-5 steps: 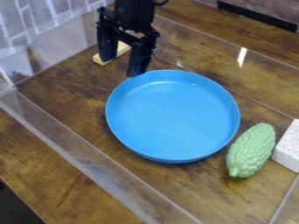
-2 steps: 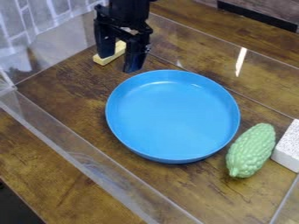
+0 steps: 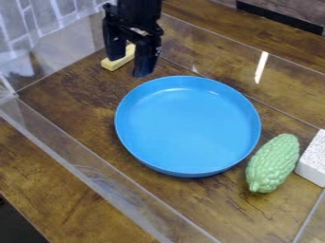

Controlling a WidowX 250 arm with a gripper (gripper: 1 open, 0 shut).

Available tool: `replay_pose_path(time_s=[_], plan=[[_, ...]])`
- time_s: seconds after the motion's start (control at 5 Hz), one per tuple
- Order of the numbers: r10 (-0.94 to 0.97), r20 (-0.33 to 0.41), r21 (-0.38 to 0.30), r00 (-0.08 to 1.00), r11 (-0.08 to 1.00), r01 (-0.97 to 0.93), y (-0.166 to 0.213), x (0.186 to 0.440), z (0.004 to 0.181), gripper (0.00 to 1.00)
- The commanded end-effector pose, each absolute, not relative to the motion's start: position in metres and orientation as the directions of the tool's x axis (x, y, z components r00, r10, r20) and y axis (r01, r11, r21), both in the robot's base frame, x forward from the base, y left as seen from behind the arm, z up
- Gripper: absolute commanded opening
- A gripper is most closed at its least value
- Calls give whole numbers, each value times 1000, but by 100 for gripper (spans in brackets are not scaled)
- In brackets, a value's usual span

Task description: Put the yellow block in the blue tray

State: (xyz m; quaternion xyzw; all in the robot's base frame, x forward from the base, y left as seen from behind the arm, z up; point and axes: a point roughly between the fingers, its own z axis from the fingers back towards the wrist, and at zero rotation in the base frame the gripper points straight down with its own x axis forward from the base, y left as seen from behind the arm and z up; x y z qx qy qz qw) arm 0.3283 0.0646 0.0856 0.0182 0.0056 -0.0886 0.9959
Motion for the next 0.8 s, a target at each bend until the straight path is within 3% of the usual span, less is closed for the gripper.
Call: replay_pose_path(time_s=[0.0, 0.6], plan=[[-176, 58, 66, 983, 983, 172, 74, 337, 105, 100], [-218, 61, 70, 974, 974, 214, 81, 345, 94, 100]])
